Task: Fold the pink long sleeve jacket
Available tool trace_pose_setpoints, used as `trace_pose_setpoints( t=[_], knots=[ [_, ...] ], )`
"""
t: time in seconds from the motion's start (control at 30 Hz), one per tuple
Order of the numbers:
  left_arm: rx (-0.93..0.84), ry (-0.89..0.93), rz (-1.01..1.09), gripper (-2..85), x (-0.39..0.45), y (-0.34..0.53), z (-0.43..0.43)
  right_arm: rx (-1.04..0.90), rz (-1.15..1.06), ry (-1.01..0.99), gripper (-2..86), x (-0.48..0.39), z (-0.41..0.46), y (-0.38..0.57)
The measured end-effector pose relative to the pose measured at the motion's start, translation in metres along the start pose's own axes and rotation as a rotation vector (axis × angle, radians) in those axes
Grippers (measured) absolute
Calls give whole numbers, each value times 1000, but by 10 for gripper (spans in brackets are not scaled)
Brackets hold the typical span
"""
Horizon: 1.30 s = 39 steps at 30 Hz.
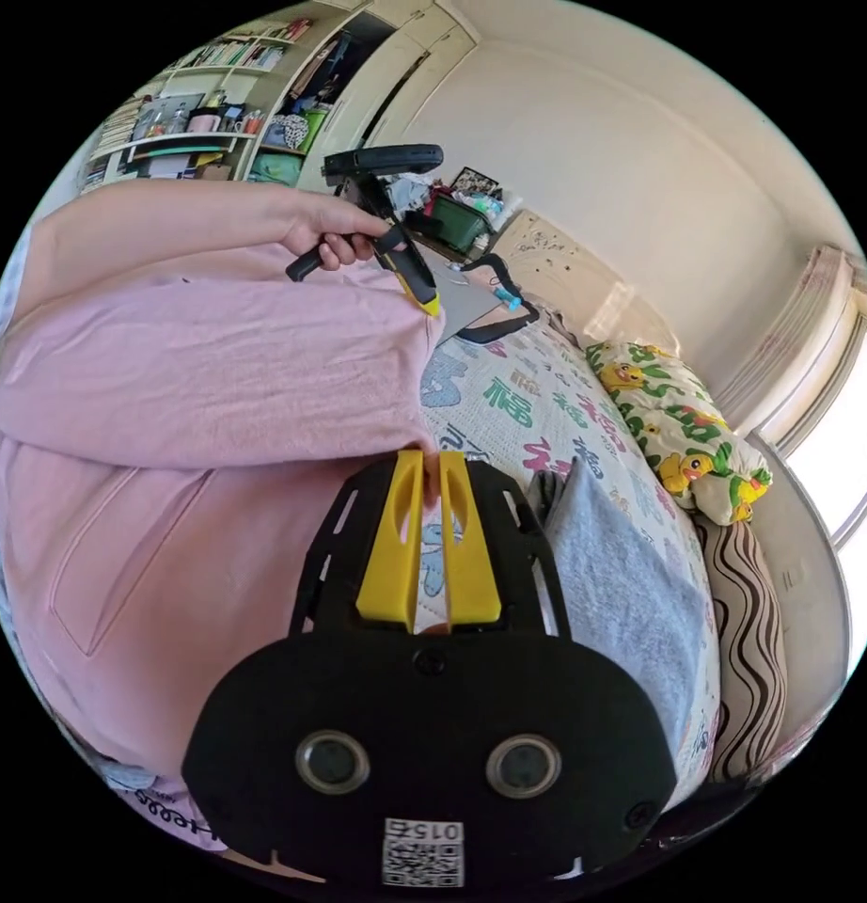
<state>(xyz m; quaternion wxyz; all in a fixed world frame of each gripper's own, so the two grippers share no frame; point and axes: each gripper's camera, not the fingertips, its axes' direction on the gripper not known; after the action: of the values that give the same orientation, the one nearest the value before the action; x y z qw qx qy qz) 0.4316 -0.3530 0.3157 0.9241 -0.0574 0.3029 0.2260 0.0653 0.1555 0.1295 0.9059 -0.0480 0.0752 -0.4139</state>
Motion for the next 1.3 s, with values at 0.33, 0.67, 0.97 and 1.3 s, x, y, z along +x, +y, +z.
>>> trace_pose_setpoints(
  t=[0.33,0.67,0.97,1.3],
  knots=[
    [-137,-100,59,17,21,-60,76,-110,12,28,32,-1,-11,-19],
    [-101,-27,-11,67,19,-66,-4,-150,156,-219,62,59,-38,-27],
    [59,-94,124,76,111,139,-285,-147,166,-232,79,80,-83,-31],
    [603,-246,195,65,361,481,-402,-141,47,-77,57,73,-143,-37]
  ],
)
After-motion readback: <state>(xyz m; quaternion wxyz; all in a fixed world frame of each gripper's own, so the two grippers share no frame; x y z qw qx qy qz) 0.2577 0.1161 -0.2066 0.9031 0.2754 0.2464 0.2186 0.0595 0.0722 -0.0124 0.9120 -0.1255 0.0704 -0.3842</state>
